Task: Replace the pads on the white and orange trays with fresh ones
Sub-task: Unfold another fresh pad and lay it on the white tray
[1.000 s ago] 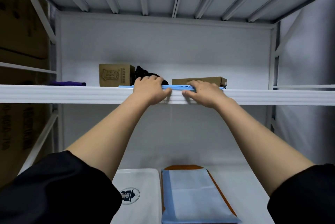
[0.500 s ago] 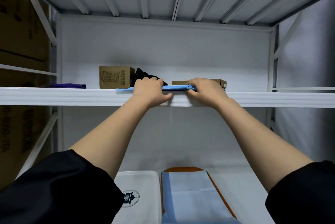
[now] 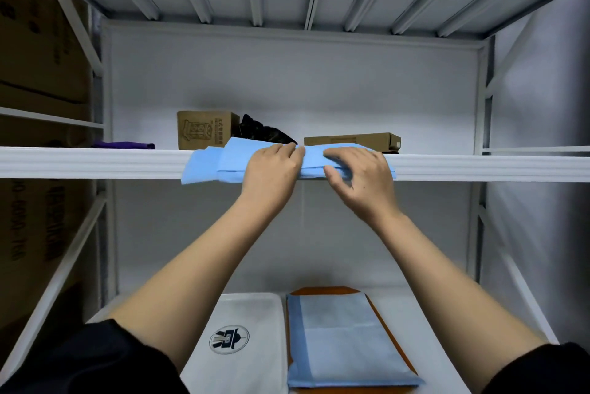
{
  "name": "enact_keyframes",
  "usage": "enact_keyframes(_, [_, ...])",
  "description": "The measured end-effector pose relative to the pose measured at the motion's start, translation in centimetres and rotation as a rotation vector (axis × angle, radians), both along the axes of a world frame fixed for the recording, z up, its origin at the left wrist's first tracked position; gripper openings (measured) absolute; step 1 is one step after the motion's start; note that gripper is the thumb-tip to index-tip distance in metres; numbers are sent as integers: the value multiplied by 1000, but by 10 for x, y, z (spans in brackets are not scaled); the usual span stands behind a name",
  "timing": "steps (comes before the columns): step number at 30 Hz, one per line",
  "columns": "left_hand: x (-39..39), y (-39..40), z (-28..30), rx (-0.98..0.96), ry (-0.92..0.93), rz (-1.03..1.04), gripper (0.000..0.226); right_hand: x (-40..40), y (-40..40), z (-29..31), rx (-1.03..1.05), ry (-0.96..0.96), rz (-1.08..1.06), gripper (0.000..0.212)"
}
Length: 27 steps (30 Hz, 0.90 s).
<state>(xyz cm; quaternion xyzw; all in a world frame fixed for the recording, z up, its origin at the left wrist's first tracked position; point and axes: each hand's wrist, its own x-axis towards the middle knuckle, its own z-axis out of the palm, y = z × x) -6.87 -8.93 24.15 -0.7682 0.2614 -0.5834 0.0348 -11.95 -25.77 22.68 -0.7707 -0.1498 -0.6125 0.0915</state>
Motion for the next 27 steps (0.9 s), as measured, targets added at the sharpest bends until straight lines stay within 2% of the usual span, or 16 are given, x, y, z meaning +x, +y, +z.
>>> enact_keyframes(3, [3, 6, -22, -46, -115, -87, 34, -5, 1, -8, 322, -15, 31, 33])
enact_keyframes(5, [3, 8, -37, -65, -151, -124, 41, -4, -4, -14, 523, 32, 8, 23])
enact_keyframes(7, [2, 13, -52, -81, -139, -158, 47, -5, -9, -24, 664, 85, 46, 35])
enact_keyframes(10, [2, 20, -72, -95, -136, -188, 58, -8, -9, -39, 847, 98, 238, 47])
enact_keyframes(13, [5, 23, -96, -96, -181, -167, 64, -8, -5, -56, 1013, 187, 502, 43])
enact_keyframes(15, [9, 24, -113, -96, -204, -157, 66, -3, -6, -69, 1068, 273, 636, 35])
enact_keyframes(18, [17, 28, -138, -66, -243, -144, 66, 4, -8, -88, 1020, 431, 687, 22])
enact_keyframes(20, [25, 32, -156, -40, -240, -139, 66, 11, -8, -101, 1007, 516, 710, 21])
enact_keyframes(27, [47, 43, -206, 31, -171, -138, 61, 34, 0, -141, 987, 574, 644, 20])
